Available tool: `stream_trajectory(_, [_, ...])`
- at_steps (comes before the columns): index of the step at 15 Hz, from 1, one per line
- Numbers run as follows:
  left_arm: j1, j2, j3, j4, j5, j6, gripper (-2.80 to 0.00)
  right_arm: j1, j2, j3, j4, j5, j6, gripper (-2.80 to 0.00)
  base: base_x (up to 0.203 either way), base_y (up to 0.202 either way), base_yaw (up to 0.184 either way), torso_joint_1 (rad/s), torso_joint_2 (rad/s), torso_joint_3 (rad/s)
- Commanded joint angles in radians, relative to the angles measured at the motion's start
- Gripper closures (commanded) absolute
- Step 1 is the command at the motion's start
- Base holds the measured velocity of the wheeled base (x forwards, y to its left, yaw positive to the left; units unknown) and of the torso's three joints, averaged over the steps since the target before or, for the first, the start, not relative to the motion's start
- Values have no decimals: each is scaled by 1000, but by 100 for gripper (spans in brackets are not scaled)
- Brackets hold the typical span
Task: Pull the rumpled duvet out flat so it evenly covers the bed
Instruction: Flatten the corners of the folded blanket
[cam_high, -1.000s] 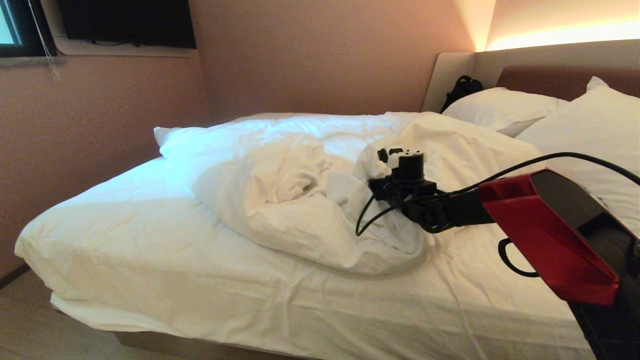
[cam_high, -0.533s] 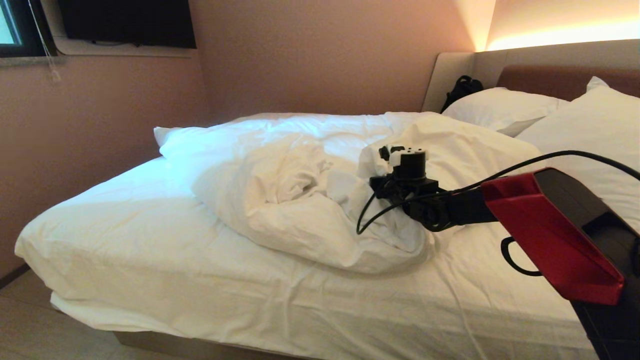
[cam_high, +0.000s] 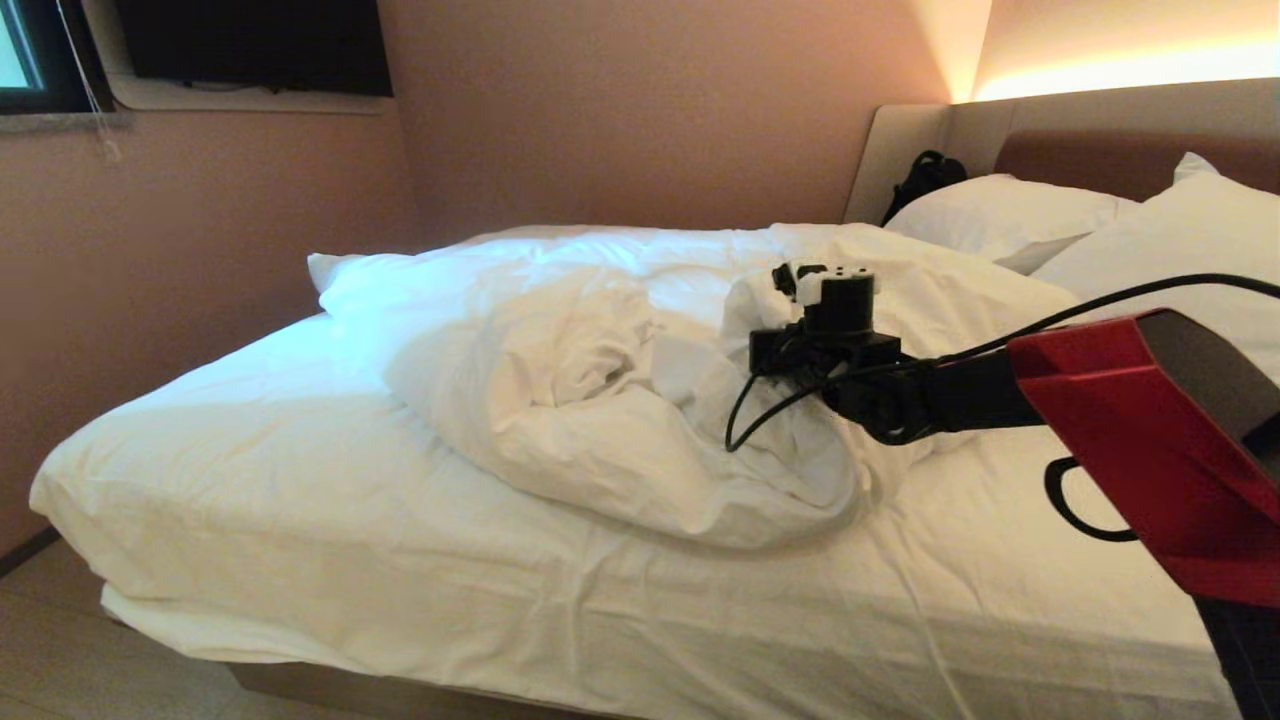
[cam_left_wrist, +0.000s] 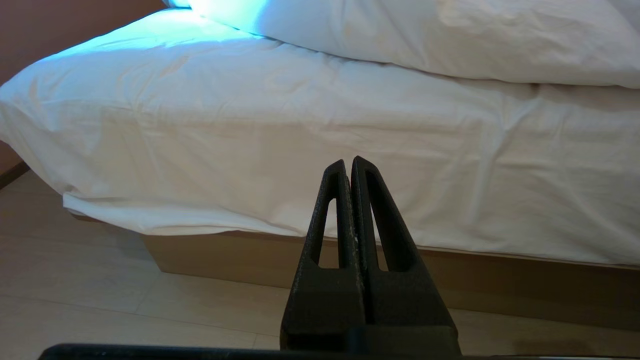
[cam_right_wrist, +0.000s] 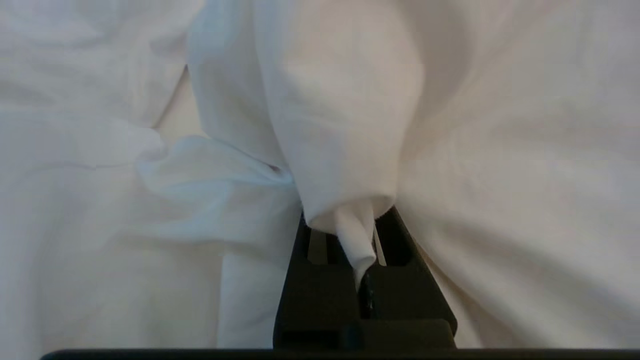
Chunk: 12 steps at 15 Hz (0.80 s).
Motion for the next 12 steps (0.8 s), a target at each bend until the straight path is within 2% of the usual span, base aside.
stream_trajectory(1, [-1, 0, 0, 0, 0, 0, 0, -2, -127, 46, 59, -1, -1, 0, 0, 0, 0, 0, 0, 0])
stream_trajectory(8, [0, 0, 0, 0, 0, 0, 0, -8, -440, 113, 586, -4, -5, 0, 0, 0, 0, 0, 0, 0])
stream_trajectory(10, [0, 0, 0, 0, 0, 0, 0, -8, -480, 141, 633, -3, -20, 0, 0, 0, 0, 0, 0, 0])
stream_trajectory(12, [0, 0, 0, 0, 0, 0, 0, -8, -576, 237, 662, -1, -88, 0, 0, 0, 0, 0, 0, 0])
